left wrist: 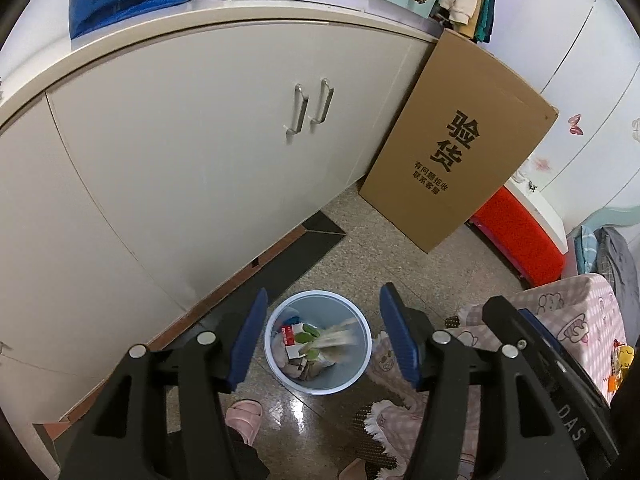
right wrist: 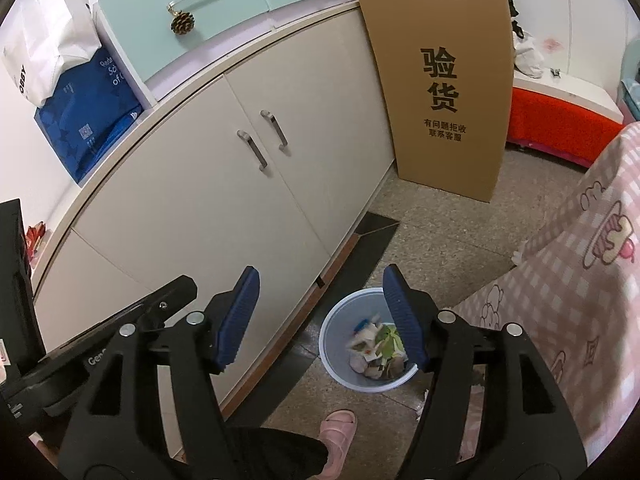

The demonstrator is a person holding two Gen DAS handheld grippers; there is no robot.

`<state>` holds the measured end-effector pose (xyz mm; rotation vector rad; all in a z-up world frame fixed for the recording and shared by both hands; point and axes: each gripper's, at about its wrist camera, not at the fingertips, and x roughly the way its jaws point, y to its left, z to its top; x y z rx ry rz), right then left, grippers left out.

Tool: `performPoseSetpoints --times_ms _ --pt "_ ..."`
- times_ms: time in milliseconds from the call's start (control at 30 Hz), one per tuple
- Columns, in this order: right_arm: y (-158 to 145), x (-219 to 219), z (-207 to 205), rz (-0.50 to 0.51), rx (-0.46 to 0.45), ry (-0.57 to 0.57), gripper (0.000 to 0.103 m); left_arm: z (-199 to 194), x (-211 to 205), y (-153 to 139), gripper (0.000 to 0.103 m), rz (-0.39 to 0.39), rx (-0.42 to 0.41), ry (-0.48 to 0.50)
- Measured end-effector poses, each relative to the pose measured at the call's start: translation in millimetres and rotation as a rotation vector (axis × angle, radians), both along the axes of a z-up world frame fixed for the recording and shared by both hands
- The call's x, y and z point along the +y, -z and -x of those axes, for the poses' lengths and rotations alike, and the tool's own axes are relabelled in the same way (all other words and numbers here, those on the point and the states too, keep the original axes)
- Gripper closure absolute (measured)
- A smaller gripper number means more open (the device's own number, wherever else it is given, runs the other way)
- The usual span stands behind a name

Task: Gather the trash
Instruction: 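Move both tools back over the table toward the orange cap and foil wrapper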

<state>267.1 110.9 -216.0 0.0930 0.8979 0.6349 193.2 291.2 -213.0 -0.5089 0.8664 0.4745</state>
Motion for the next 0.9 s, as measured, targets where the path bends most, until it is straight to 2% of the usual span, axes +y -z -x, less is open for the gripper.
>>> performPoseSetpoints --times_ms 367,533,733,900 --pt "-38 -47 20 -0.037 -0.055 0.051 0.036 8 -37 -35 0.045 -0.061 -0.045 0.049" --pt "-63 -83 35 -0.068 -0.1 0.09 0.034 14 -65 -56 0.042 -0.091 -0.074 0.084" --pt "-90 -144 50 -0.098 -0.161 0.175 0.032 9 -119 -81 0.041 -0.121 -0.117 0.175" --pt "-101 -212 58 -0.109 -0.198 0.293 0.031 -4 -185 -93 0.039 -0.156 -0.129 0.307"
